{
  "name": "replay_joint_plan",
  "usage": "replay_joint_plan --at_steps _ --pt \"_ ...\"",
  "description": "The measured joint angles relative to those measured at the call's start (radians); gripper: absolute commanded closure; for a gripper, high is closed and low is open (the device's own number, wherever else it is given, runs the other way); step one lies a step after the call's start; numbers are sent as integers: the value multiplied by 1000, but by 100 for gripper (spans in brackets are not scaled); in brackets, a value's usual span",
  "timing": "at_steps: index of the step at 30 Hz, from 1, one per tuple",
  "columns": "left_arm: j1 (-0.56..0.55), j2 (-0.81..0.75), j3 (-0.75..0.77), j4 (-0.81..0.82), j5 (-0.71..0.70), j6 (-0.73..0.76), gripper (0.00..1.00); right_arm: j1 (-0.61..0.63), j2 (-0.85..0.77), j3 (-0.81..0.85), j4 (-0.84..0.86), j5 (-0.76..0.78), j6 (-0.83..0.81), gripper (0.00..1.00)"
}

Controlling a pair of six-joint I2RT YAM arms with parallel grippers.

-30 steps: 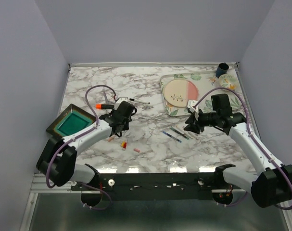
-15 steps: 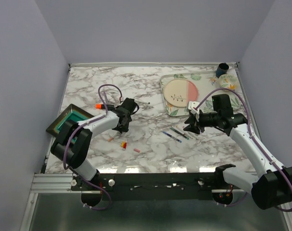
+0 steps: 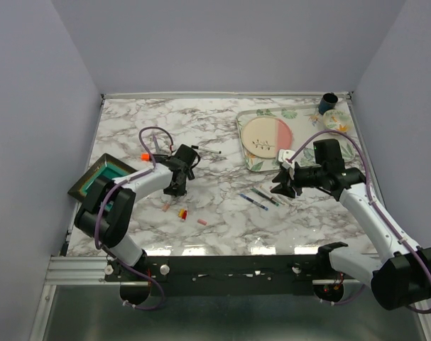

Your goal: Open the pen caps

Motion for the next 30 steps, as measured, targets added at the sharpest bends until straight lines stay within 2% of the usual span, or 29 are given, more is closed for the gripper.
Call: replay_joint_plan --at_steps 3,12,17,21,25,27,30 --pt "2 -13 -16 19 8 -18 80 0 -2 0 -2 -9 0 55" --pt "9 -68 -82 91 8 -59 99 0 -43 -4 -13 -67 -1 55" --pt "16 -131 -126 95 -14 -74 100 0 -45 -8 -23 -106 -1 55" --pt "17 -277 -168 107 -8 -78 100 2 -50 -11 -27 -156 0 55" --pt "16 -476 -222 197 86 -92 100 21 -59 -11 -18 -218 31 54" --pt "16 -587 -262 298 204 -118 100 38 -59 -11 5 -245 66 51" --pt "-13 -661 -313 493 364 -185 100 65 -56 -10 132 -275 234 50"
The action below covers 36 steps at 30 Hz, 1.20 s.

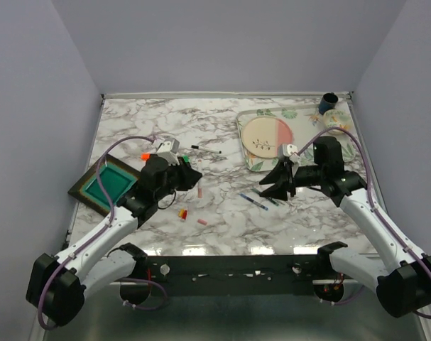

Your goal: Open the pen caps

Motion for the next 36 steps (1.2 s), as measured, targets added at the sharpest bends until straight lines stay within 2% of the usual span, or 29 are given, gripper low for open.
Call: replay_joint_plan --at_steps 2,3,7,11,14,18,25,34,35,36 --pt "-51 -4 -22 111 54 -40 100 9 2 -1 122 -3 159 47" --pt "-94 3 -25 161 72 -57 100 11 7 -1 198 -1 259 41" --pt "-231 70 -8 327 96 -96 100 12 20 -14 401 71 574 35" --pt "-294 177 40 419 89 -115 100 11 18 -84 555 169 851 34" --pt "-329 267 89 458 82 -124 100 12 18 -116 595 217 978 34" --pt "-366 355 150 491 69 -130 100 12 13 -119 625 296 1083 35" --pt "-391 386 183 520 62 -133 100 12 12 -121 644 388 1171 48" --pt "-401 415 214 534 62 -136 100 12 33 -135 681 396 1226 57" --pt "-403 424 225 536 62 -136 100 12 40 -136 686 394 1233 61" --pt "-404 433 233 538 63 -136 100 12 46 -138 691 392 1238 76"
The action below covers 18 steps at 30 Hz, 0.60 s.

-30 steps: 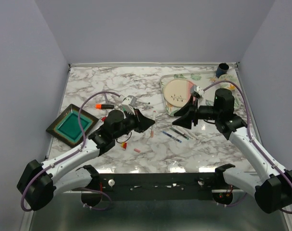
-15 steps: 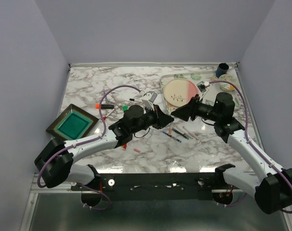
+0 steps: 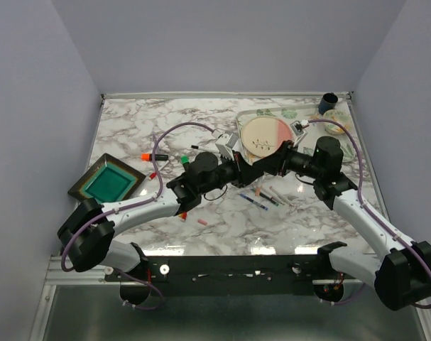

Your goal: Open the pen caps

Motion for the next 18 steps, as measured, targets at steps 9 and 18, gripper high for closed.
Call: replay_joint_plan --at_steps 9,18 --pt "-5 36 33 -4 -1 -11 38 -13 2 -16 34 -5 -12 99" --pt "-7 -20 -103 27 11 -3 27 -103 -16 -16 34 -8 -24 99"
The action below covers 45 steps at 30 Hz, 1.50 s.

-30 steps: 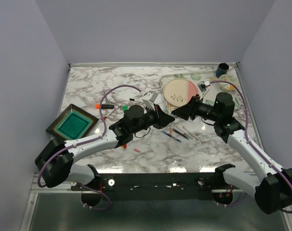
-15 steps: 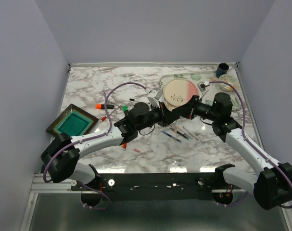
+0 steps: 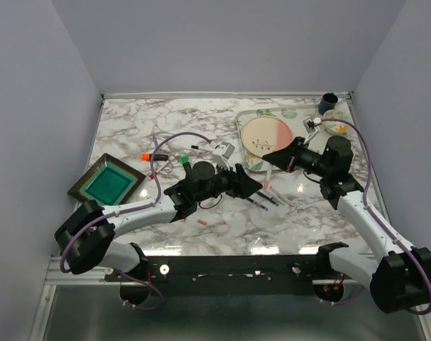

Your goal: Open the pen caps

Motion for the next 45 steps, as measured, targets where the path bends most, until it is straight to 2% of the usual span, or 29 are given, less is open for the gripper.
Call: replay_joint_plan --at_steps 9,18,22,31,37,41,45 --pt "0 29 -14 56 43 -16 32 -10 1 0 1 0 0 99" --pt "-27 169 73 107 77 -45 49 -11 3 0 1 -1 5 99" --pt "-36 195 107 108 70 -58 100 -14 5 -2 1 -1 8 99" --pt "-46 206 127 98 63 -48 100 -30 19 22 -27 24 3 100" --pt "-23 187 99 231 -19 -81 100 -27 167 259 -165 11 30 99" --pt "-63 149 -37 221 35 -108 100 -63 238 448 -111 151 49 99" --pt "-100 154 -127 195 72 -131 100 -79 229 503 -53 238 52 99"
